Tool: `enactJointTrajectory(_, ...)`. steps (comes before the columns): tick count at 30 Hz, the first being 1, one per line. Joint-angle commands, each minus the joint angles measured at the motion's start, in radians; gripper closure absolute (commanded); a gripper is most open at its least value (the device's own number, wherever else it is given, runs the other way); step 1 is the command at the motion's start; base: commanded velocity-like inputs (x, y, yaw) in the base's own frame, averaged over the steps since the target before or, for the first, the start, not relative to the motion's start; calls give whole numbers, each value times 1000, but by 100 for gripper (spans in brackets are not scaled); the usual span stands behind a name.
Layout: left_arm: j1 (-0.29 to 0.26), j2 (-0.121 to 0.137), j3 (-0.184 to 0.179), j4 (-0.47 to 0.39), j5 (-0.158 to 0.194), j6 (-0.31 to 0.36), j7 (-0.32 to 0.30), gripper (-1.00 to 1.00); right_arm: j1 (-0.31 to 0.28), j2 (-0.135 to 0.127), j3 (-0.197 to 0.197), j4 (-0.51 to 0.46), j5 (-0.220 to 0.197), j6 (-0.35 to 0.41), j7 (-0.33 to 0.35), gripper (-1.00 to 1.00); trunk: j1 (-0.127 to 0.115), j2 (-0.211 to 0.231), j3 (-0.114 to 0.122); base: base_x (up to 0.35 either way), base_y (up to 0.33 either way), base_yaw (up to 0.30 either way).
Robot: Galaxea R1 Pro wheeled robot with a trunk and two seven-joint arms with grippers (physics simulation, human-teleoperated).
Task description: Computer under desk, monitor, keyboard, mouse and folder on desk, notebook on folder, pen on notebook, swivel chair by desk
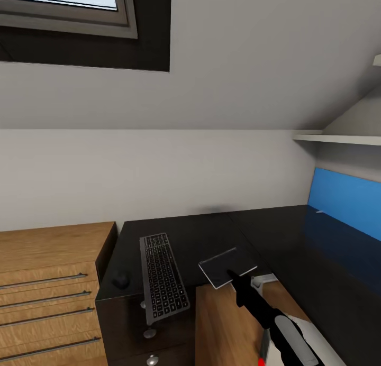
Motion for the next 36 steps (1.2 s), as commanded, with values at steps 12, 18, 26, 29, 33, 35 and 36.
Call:
enactJointTrajectory(12, 0, 0, -4, -3, 10, -52, 3, -100, -1, -1, 2, 19, -8, 3, 3, 100, 0, -1, -1, 80, 38, 0)
enactJointTrajectory(18, 0, 1, -4, -3, 10, -53, 4, -100, -1, -1, 2, 19, -9, 4, 3, 100, 0, -1, -1, 69, 32, 0)
enactJointTrajectory(26, 0, 1, -4, -3, 10, -53, 4, -100, -1, -1, 1, 19, -10, 4, 2, 100, 0, -1, -1, 172, 5, 0)
enactJointTrajectory(29, 0, 1, -4, -3, 10, -53, 4, -100, -1, -1, 1, 19, -10, 4, 2, 100, 0, -1, -1, 68, 1, 0)
enactJointTrajectory(33, 0, 1, -4, -3, 10, -53, 4, -100, -1, -1, 0, 19, -10, 5, 2, 100, 0, -1, -1, 28, 0, 0)
enactJointTrajectory(35, 0, 1, -4, -3, 10, -53, 4, -100, -1, -1, 0, 19, -10, 5, 3, 100, 0, -1, -1, 9, 0, 0)
enactJointTrajectory(36, 0, 1, -4, -3, 10, -53, 4, -100, -1, -1, 0, 19, -10, 6, 3, 100, 0, -1, -1, 7, 0, 0)
